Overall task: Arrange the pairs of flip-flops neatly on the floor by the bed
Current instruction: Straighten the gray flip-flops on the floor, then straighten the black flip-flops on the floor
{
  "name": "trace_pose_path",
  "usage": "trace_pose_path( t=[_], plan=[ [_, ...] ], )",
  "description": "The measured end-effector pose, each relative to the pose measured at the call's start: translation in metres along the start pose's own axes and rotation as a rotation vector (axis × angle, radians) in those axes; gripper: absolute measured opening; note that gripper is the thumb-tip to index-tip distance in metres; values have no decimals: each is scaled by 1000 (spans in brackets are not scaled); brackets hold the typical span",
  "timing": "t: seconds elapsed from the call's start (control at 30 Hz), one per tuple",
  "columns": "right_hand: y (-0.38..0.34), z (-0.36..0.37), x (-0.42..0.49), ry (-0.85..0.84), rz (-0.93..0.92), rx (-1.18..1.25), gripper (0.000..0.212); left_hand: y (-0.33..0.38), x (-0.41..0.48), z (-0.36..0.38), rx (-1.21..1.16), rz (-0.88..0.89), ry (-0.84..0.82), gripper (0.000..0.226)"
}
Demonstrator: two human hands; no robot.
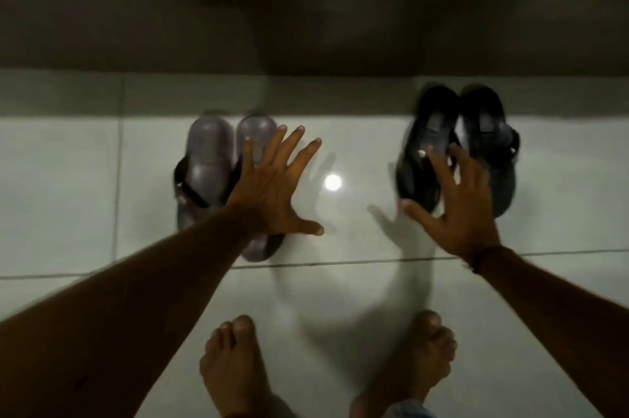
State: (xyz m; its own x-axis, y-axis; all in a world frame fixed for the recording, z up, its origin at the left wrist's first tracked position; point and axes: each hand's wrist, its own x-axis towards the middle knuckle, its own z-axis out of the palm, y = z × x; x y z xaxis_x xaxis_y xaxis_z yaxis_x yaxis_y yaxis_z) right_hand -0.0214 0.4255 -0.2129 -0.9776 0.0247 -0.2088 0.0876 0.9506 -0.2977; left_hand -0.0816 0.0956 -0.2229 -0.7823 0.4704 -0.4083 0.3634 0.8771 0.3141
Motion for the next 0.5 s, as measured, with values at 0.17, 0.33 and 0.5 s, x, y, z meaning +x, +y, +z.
trace_pose_path(
  t=[0.17, 0.33, 0.5],
  plan=[
    [148, -53, 2, -1, 121, -163, 107, 96, 84, 9, -97, 22, -82, 144],
    [199, -75, 65, -362, 148, -60, 143, 145, 150, 8, -78, 14, -49, 145],
    [199, -59, 107, -501, 54, -152, 135, 173, 177, 25, 25, -39, -114, 142]
  ],
)
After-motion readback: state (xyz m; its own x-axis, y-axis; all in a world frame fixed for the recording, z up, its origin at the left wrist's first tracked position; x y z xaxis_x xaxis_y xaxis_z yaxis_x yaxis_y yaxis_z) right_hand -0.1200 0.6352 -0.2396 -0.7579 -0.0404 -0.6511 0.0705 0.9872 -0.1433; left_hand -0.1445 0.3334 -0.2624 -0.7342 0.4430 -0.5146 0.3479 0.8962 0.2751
